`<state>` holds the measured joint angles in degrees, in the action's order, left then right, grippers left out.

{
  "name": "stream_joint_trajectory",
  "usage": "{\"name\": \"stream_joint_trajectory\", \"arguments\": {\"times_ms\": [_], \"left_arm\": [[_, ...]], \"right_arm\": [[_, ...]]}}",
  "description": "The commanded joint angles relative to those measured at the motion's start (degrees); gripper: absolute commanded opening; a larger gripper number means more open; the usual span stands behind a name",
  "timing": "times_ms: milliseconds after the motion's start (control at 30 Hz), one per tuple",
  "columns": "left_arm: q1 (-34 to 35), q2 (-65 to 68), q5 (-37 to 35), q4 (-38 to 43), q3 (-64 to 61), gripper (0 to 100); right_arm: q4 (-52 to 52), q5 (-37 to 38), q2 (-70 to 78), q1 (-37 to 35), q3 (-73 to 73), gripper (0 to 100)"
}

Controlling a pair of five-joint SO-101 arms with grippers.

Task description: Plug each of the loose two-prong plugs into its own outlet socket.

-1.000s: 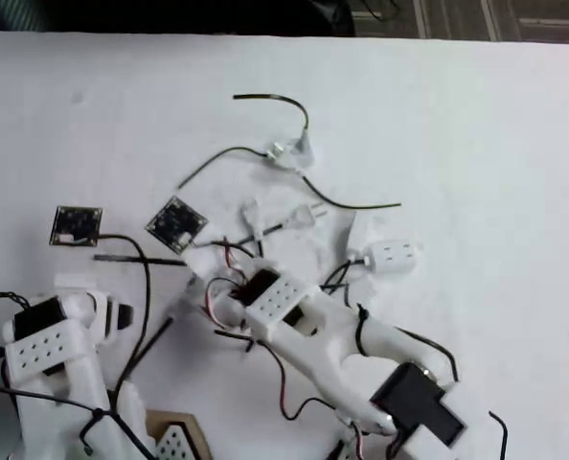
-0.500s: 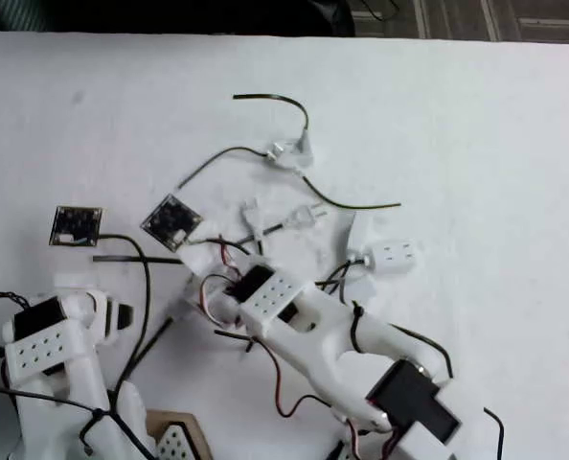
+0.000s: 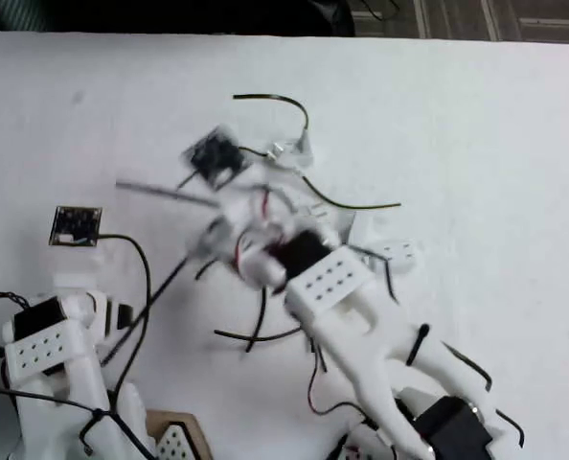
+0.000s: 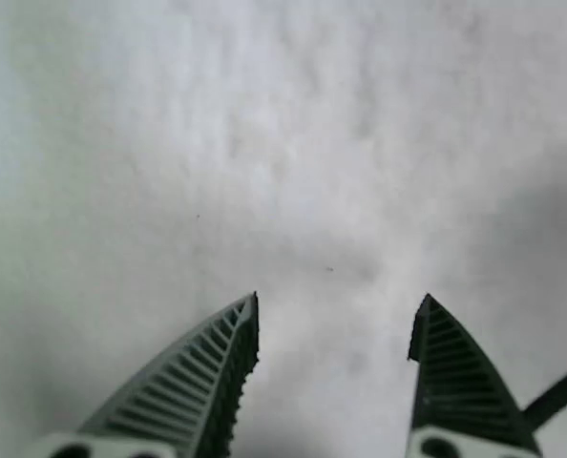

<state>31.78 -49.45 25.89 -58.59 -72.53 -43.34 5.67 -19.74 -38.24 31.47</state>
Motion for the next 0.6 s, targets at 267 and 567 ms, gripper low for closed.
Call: {"name": "stream_joint_trajectory", "arguments": {"times_ms": [267,567], "left_arm": [[0.31,-1.01,-0.62,0.88,1.23,26],[0.31,-1.01,-0.62,0.88,1.23,26]], "right_arm": [[-0.13,-0.44,16.04,23.08,-25.14,1.6],[-0.13,-0.53,32.48,33.8,-39.12,2.0]]}}
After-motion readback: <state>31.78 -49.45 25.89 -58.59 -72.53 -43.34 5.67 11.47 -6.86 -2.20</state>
